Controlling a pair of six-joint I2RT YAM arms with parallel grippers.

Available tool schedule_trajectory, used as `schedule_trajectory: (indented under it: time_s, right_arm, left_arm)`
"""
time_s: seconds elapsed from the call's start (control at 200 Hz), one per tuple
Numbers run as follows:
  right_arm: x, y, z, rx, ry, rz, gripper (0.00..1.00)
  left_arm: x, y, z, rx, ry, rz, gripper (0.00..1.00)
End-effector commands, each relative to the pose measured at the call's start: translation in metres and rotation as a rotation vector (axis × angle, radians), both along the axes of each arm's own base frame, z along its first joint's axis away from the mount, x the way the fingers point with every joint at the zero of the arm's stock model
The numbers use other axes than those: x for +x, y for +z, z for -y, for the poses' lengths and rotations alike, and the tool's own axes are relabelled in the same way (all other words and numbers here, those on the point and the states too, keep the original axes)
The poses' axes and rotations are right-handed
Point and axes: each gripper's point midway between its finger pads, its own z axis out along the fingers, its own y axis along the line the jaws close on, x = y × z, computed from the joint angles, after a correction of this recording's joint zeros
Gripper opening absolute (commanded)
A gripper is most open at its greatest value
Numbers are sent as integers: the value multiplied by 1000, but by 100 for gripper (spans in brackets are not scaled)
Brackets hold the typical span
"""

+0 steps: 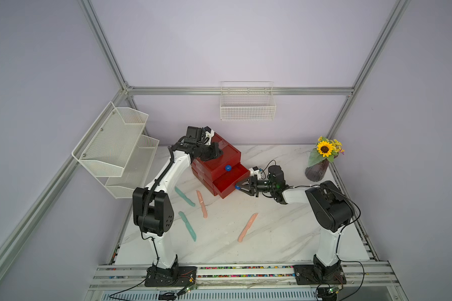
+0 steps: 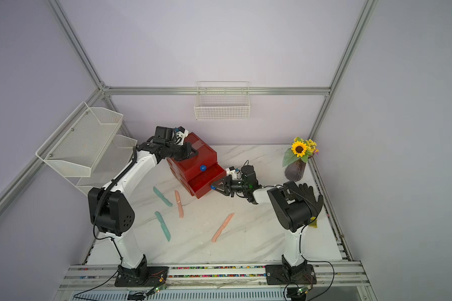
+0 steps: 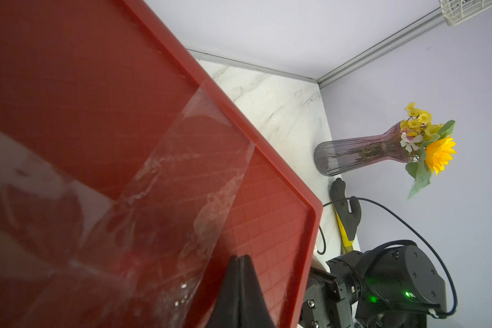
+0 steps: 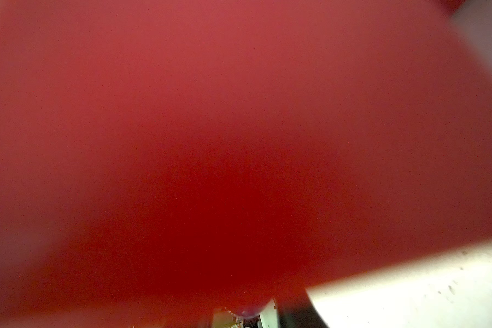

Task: Place the fruit knives into the drawer by color
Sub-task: Open the drawer in the storage box.

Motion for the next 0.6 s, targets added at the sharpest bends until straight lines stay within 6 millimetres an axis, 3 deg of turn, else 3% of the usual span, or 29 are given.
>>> schedule_trajectory:
  time_s: [0.0, 0.31, 0.35, 0.555, 0.595]
  right_arm:
    - [-27, -11, -2, -28, 72, -48, 14]
    - [-36, -17, 5, -54, 55, -58, 16]
    - [-36, -15, 5, -55, 51, -54, 24]
    - [-25, 15, 10, -80, -13, 36, 85]
    - [-26, 21, 13, -97, -30, 53, 92]
  left_arm:
    - [-1, -36, -18, 70, 64, -106, 0]
    - [2, -30, -16, 62, 62, -94, 0]
    - [2, -30, -16, 61, 61, -93, 0]
    - [3, -24, -14, 41, 60, -85, 3]
    - [3, -24, -13, 38, 59, -85, 3]
